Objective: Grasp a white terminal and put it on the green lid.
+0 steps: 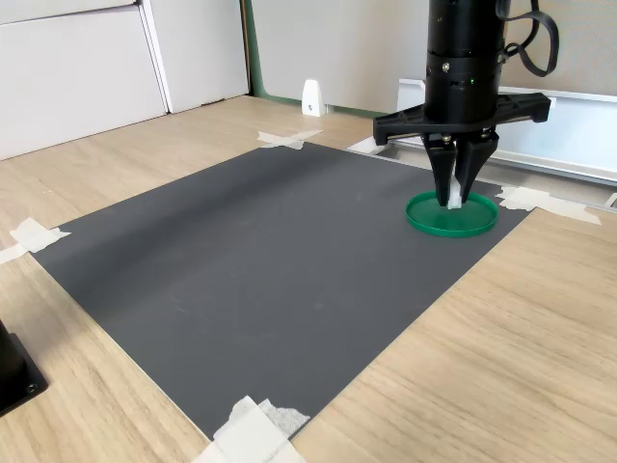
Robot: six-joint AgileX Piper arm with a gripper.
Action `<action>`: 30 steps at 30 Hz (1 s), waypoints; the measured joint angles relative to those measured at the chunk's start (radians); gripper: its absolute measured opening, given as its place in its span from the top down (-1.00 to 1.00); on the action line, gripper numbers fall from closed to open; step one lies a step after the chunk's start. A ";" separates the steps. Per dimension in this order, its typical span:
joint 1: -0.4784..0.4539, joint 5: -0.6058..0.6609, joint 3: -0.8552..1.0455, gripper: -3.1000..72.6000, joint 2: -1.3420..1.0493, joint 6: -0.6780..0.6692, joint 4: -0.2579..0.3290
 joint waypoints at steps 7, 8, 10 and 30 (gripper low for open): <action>0.002 -0.001 -0.002 -0.22 0.000 -0.001 -0.015; 0.002 -0.001 -0.005 -0.35 0.000 0.002 -0.015; 0.002 -0.001 -0.012 -0.57 -0.007 0.007 -0.002; 0.141 0.315 -0.058 0.13 -0.538 -0.079 0.450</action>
